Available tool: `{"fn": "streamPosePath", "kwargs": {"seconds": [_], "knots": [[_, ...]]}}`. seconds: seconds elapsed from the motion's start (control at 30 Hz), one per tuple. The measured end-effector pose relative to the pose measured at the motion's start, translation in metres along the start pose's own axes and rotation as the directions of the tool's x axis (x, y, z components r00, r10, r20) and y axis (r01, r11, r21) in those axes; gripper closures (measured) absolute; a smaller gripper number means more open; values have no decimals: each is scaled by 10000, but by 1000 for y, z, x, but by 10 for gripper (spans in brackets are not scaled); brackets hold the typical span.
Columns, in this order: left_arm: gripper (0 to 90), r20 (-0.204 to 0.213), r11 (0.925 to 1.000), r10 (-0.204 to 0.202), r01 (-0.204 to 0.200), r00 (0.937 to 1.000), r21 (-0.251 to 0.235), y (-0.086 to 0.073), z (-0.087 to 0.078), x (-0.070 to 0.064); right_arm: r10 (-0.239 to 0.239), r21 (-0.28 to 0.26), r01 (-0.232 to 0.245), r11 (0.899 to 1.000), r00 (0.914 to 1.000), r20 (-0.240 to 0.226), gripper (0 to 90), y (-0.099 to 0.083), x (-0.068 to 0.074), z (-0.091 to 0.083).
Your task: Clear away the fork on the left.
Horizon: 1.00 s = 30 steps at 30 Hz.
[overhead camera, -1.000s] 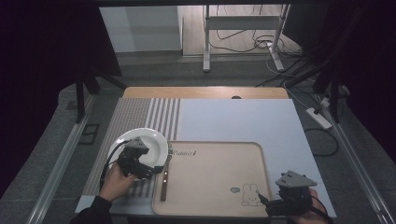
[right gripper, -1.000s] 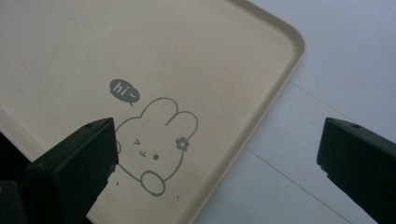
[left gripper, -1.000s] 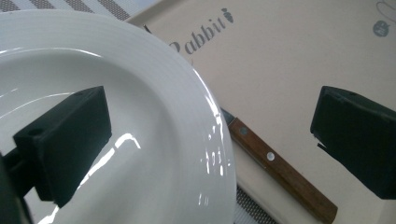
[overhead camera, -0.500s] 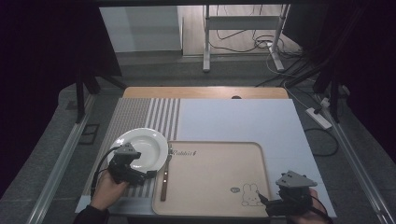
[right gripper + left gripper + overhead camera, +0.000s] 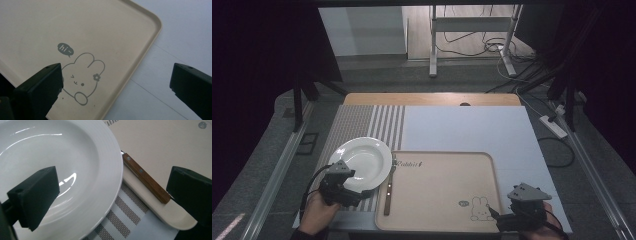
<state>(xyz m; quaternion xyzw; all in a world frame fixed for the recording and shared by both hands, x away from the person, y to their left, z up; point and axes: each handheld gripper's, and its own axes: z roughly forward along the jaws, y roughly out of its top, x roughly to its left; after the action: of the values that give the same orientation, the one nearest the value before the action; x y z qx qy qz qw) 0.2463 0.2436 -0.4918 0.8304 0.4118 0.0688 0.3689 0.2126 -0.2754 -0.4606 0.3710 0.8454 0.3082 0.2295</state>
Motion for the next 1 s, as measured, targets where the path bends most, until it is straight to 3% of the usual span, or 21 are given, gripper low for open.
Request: {"fn": "streamPosePath", "kwargs": {"seconds": [0.53,1.0], "knots": [[0,-391,9970,-474,448,9981,-638,-23,-21,1,27,-1,-27,10000,10000,70,0,0,0,0],[0,-935,9961,-525,454,9942,-763,-33,-33,-1,53,3,-53,10000,9999,99,0,0,0,0]]}}
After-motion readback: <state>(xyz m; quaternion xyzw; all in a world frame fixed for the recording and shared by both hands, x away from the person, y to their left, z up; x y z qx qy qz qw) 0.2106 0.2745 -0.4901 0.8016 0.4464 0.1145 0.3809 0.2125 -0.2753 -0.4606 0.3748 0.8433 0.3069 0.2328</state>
